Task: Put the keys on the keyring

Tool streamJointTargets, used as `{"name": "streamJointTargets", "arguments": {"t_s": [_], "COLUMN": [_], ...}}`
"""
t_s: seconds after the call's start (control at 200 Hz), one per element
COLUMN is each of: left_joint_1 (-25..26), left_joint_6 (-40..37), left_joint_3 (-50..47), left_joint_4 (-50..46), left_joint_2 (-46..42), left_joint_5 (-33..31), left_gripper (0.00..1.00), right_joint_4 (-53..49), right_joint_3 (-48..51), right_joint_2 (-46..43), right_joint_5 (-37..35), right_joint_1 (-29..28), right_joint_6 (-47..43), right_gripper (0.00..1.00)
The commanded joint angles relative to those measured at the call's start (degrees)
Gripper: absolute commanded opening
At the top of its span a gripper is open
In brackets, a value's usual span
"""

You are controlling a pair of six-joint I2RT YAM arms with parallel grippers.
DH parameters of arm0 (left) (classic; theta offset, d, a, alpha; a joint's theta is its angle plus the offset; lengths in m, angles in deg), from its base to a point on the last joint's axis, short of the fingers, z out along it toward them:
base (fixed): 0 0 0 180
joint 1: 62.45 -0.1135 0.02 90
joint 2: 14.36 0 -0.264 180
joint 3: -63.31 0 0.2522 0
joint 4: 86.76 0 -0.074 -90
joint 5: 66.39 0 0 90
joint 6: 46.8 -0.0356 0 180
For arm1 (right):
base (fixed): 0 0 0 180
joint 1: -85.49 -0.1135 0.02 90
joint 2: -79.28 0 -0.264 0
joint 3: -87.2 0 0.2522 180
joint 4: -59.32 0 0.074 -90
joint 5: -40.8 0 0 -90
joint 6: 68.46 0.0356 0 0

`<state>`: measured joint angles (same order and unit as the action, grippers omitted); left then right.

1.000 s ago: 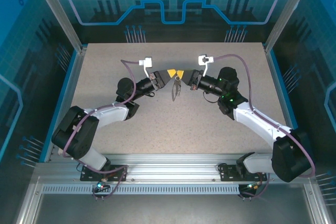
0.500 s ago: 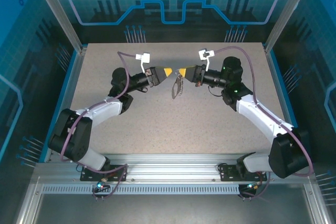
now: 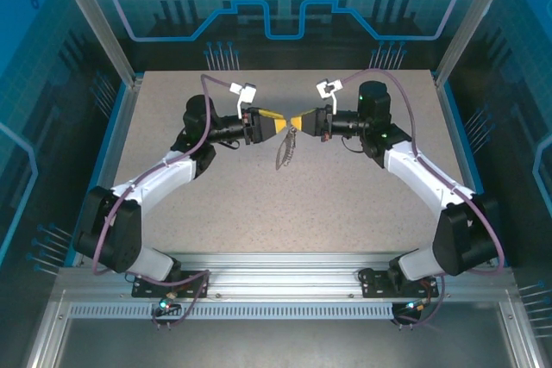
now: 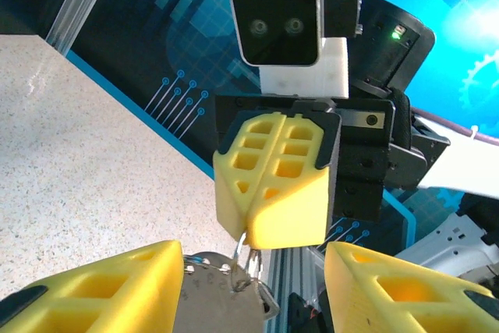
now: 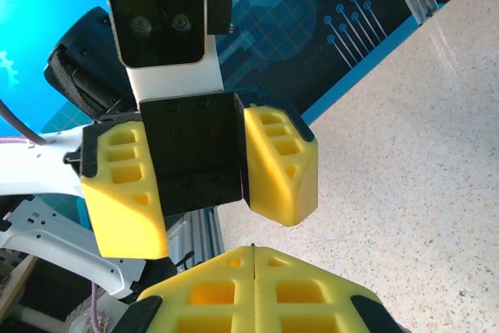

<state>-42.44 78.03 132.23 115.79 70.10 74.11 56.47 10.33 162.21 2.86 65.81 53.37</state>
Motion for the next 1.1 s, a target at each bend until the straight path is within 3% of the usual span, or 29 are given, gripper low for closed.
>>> {"name": "streamJointTargets", "arguments": {"t_s": [0.0,1.095], "left_joint_1": [-0.32,0.12], "left_joint_6": [-4.21,-0.86], "left_joint_3": [1.71,1.8], "left_joint_4": [-3.94,0.99], "left_joint_2": [-1.41,2.19], "left_joint_5": [1.88,2.9], "left_gripper": [0.52,0.38], "right_joint_4": [-0.93,1.15], "right_joint_3": [-2.1,-2.2], "right_joint_2": [0.38,1.53], "right_joint_5": [2.58,2.41], "right_joint_1": [0.79,-0.07], "right_joint_6": [-1.38,0.25], "right_gripper": [0.0,0.0]}}
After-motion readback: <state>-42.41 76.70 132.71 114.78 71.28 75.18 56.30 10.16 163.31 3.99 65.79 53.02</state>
